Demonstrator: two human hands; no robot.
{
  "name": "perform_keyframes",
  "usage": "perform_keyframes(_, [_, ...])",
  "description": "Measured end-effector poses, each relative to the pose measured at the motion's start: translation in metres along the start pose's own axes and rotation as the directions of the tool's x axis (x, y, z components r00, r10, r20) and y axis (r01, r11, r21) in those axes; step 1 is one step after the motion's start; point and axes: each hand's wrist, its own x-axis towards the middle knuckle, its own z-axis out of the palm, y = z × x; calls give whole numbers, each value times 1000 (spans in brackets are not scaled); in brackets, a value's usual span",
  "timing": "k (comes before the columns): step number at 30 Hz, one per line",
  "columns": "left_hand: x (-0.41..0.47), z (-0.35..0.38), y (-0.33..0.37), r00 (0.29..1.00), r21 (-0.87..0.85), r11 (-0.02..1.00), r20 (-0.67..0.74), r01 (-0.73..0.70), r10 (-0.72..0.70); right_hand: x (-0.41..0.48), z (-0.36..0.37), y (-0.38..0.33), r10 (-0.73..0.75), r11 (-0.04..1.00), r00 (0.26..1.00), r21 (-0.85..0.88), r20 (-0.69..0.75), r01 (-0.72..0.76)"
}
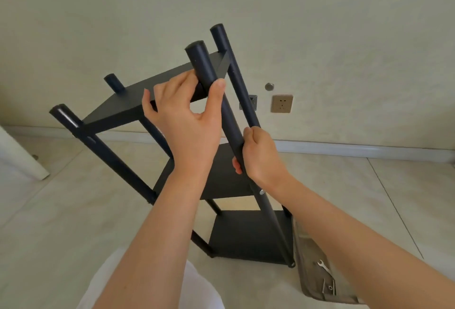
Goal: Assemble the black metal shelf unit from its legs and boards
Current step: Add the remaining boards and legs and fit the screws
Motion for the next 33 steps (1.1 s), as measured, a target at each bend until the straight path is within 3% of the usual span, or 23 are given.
perform_keyframes(6, [8, -30, -13, 989, -33, 993, -90, 111, -114, 4, 27, -17, -69, 994, 995, -79, 72, 74])
perform_keyframes(15, [18, -75, -44, 962, -100, 964, -89, 248, -257, 4, 66, -31, -173, 968, 970, -152, 169, 200])
perform_keyframes(18, [19, -89, -56, 951, -99, 954, -94, 284, -294, 5, 78, -37, -242, 903, 944, -303, 225, 303])
perform_keyframes(21, [17, -104, -67, 932, -141, 930, -83, 339, -353, 5, 88, -40, -284, 867, 926, -345, 250, 359])
perform_keyframes(25, [11, -126, -82, 864, -204, 847, -16, 490, -503, 6, 98, -37, -339, 781, 864, -401, 372, 479])
perform_keyframes(27, [6, -139, -92, 804, -233, 778, 33, 584, -594, 5, 103, -34, -293, 744, 849, -454, 440, 491])
perform_keyframes(33, [-2, -162, -124, 652, -144, 638, 226, 757, -724, 9, 111, -11, -276, 637, 808, -530, 521, 560])
